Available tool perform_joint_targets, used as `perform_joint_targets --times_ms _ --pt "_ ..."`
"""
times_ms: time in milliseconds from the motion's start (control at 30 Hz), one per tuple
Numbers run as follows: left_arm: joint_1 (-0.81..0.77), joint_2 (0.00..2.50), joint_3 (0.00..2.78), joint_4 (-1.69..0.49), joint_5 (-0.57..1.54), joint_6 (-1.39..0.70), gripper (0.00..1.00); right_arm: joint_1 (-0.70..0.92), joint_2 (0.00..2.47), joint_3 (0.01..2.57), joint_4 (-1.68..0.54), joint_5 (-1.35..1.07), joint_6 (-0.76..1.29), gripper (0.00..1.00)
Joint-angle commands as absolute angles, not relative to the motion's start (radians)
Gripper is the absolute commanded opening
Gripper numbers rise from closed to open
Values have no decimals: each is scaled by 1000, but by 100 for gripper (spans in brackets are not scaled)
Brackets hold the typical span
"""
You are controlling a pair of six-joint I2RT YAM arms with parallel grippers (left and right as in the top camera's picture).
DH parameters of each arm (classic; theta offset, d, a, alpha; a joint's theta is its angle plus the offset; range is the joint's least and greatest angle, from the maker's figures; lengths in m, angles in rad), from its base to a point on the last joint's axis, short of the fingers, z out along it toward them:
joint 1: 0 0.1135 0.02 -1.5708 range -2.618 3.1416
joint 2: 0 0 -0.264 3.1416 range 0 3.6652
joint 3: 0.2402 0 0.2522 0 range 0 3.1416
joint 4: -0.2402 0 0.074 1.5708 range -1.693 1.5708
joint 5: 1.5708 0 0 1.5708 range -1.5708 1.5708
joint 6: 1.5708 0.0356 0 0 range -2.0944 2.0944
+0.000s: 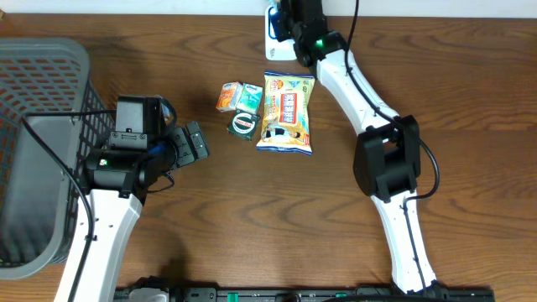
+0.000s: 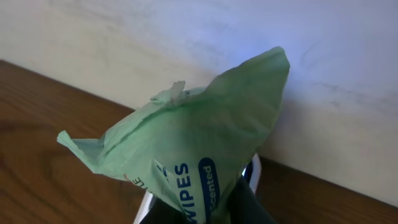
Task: Scan the item barcode
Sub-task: 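Hold the wet-wipe pack in front of the scanner with the right gripper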
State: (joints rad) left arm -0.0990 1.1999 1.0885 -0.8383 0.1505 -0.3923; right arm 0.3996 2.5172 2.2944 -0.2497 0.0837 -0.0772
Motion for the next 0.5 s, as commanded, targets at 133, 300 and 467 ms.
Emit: perform_joint_targets --times_ms 133,300,467 --pt "-93 1202 1097 -841 137 -389 98 402 2517 2290 -246 106 -91 1" --pt "-93 1202 1097 -841 138 -389 98 382 2457 2290 -250 168 -90 1" --pt "-93 1202 1097 -841 138 -389 98 307 2386 2290 -325 178 -31 1"
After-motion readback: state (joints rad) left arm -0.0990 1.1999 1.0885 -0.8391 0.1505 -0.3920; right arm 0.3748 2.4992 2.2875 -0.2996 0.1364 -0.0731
